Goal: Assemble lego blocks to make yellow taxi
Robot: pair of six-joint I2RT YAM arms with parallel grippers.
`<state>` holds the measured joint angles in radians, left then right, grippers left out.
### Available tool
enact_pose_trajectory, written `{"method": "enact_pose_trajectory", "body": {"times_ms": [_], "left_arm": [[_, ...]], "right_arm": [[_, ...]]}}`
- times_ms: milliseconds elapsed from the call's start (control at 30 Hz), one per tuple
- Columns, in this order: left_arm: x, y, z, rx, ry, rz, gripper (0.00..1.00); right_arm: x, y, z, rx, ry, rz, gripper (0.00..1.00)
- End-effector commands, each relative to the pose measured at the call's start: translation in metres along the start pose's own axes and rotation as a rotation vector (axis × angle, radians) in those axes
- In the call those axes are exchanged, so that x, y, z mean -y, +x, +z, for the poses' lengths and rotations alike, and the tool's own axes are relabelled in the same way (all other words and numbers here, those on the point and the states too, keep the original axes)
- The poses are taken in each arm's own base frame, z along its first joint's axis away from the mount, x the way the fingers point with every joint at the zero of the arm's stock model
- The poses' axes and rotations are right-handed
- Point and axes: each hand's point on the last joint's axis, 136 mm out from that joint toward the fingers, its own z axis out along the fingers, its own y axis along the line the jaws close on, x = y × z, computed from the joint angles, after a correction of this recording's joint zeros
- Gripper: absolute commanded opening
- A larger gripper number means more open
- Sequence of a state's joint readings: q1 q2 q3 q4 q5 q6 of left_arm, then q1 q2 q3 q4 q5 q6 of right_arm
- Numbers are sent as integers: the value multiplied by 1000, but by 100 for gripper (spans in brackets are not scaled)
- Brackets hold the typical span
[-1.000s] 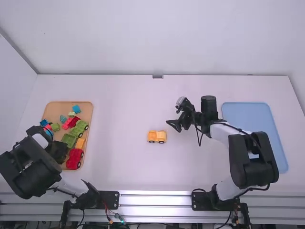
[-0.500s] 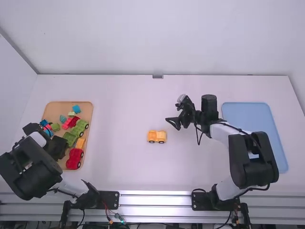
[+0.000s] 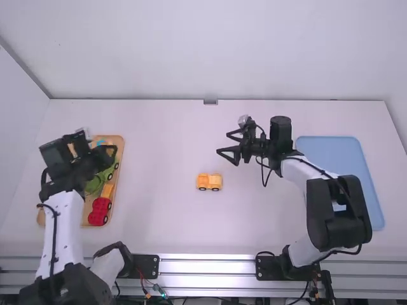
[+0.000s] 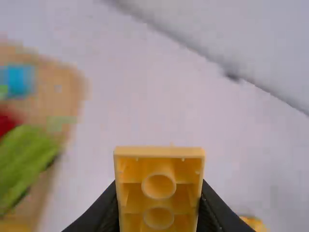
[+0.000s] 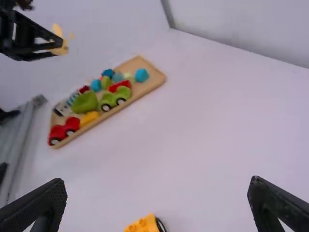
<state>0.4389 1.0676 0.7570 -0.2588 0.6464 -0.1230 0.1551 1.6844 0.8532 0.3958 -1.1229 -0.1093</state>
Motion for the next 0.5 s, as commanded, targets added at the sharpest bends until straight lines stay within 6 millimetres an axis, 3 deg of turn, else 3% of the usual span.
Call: {"method": "enact_pose_trajectory", "body": {"times_ms": [0,67,100,200,333,467], "left_arm": [[78,29,8,-65,384,216,3],[109,36,12,-69,516,289,4],[134,44,15,-75,633,347,5],[172,59,22,-93,808,430,5],[207,81,28,-107,1020,524,2],[222,92,36,-128,1132,527,2]], "right_arm": [[-35,-24,-3,39,-201,-25,99],[-50,-29,-2,46,-278,-55,99],[-60,-31,0,47,-324,-77,99],[-76,-36,7,40,-393,-102,99],[-97,-42,14,33,-480,-135,94],[-103,-46,18,28,-499,-138,89]]}}
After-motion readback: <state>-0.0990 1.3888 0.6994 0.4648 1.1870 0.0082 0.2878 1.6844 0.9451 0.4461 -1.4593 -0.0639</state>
